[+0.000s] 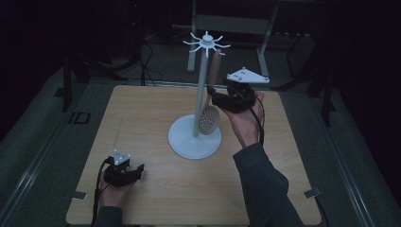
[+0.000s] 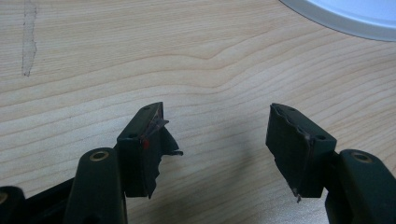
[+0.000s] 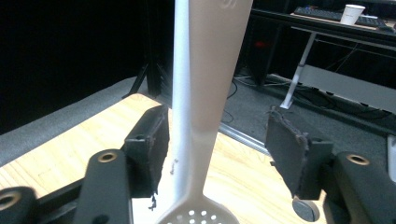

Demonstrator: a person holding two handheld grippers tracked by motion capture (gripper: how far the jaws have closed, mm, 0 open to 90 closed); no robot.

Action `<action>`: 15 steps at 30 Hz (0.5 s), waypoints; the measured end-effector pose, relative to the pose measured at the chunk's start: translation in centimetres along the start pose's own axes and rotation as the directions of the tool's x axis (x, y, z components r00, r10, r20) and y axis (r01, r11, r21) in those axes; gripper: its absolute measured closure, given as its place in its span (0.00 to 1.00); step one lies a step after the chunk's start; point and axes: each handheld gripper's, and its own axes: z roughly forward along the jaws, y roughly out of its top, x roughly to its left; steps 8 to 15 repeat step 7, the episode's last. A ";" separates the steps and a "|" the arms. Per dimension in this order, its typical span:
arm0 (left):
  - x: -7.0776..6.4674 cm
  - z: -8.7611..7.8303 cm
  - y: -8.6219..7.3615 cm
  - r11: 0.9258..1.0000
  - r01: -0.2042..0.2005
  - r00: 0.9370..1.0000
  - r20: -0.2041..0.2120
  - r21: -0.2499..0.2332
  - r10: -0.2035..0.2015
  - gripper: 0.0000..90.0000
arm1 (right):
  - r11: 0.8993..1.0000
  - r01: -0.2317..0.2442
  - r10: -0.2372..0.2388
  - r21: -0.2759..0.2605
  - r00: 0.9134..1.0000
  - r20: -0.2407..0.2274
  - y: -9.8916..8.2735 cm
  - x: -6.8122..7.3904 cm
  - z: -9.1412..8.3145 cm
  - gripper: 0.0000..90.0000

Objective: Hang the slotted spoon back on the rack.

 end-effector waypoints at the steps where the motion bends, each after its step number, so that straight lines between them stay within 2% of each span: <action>1: 0.0 0.0 0.0 1.000 0.000 1.000 0.000 0.001 0.000 0.42 | 1.000 0.007 -0.007 0.001 1.000 0.002 -0.1 0.0 -0.1 0.42; 4: 0.0 0.0 0.0 1.000 0.000 1.000 -0.002 -0.001 0.000 0.42 | 1.000 0.014 -0.014 0.004 1.000 -0.002 -0.4 0.1 -0.3 0.41; 6: 0.0 0.0 0.0 1.000 0.002 1.000 0.000 -0.002 -0.002 0.42 | 0.999 0.031 -0.031 0.010 1.000 -0.002 -1.3 0.2 -0.8 0.39; 15: 0.0 0.0 0.0 1.000 0.002 1.000 0.000 -0.002 -0.002 0.42 | 0.999 0.031 -0.031 0.010 1.000 -0.002 -1.3 0.2 -0.8 0.39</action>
